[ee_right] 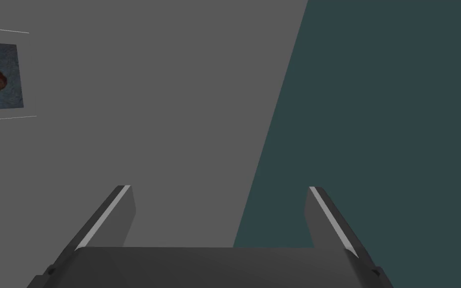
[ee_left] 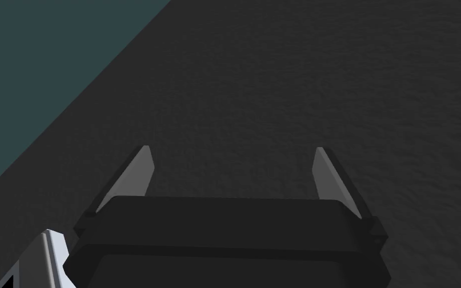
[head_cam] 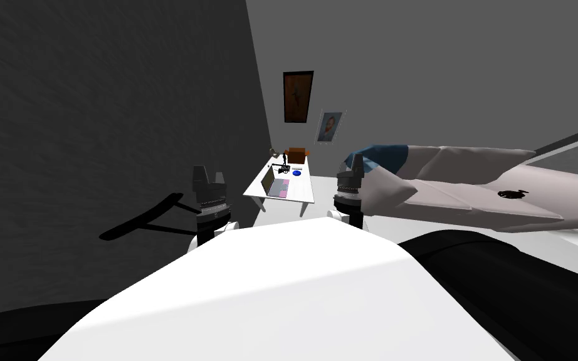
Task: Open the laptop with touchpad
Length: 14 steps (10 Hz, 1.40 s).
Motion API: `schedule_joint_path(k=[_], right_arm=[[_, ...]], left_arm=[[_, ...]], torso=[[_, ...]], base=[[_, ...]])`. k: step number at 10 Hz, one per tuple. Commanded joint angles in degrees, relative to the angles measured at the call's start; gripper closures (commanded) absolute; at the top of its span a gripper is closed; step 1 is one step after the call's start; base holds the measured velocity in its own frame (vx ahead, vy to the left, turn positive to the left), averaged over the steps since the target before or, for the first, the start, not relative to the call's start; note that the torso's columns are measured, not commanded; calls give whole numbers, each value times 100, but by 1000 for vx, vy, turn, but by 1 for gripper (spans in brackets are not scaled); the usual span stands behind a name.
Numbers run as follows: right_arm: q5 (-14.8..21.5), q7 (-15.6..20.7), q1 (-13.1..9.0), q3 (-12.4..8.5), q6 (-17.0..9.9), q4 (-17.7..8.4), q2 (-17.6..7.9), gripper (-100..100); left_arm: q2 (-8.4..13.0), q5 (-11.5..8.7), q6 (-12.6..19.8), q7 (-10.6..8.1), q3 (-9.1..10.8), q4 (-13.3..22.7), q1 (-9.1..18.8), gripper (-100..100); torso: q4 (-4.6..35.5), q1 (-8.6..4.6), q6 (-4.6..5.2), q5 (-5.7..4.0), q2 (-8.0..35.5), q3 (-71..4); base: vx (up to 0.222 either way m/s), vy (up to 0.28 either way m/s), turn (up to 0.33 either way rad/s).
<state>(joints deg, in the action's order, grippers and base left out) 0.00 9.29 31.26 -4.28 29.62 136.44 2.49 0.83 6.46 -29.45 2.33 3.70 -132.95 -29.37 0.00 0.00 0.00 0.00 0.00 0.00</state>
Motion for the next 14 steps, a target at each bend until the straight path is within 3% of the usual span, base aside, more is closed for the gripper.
schedule_joint_path(k=[1,9,10,11,14], right_arm=[[0,0,0,0,0,0,0,0],[0,0,0,0,1,2,0,0],[0,0,0,0,1,2,0,0],[0,0,0,0,0,0,0,0],[0,0,1,0,0,-1,0,0]], left_arm=[[0,0,0,0,0,0,0,0],[0,0,-1,0,0,-2,0,0],[256,30,73,5,-11,33,-4,-100],[354,49,119,7,-18,54,-7,-100],[654,182,443,28,-68,207,-25,-100]], torso=[[235,0,0,0,232,-467],[3537,0,0,0,3539,-7073],[3960,0,0,0,3962,-7919],[4148,1,1,0,4151,-8316],[4225,-1,1,0,4220,-8460]], base=[[0,0,0],[0,0,0],[20,-1,-41],[25,0,-45],[42,0,-68]])
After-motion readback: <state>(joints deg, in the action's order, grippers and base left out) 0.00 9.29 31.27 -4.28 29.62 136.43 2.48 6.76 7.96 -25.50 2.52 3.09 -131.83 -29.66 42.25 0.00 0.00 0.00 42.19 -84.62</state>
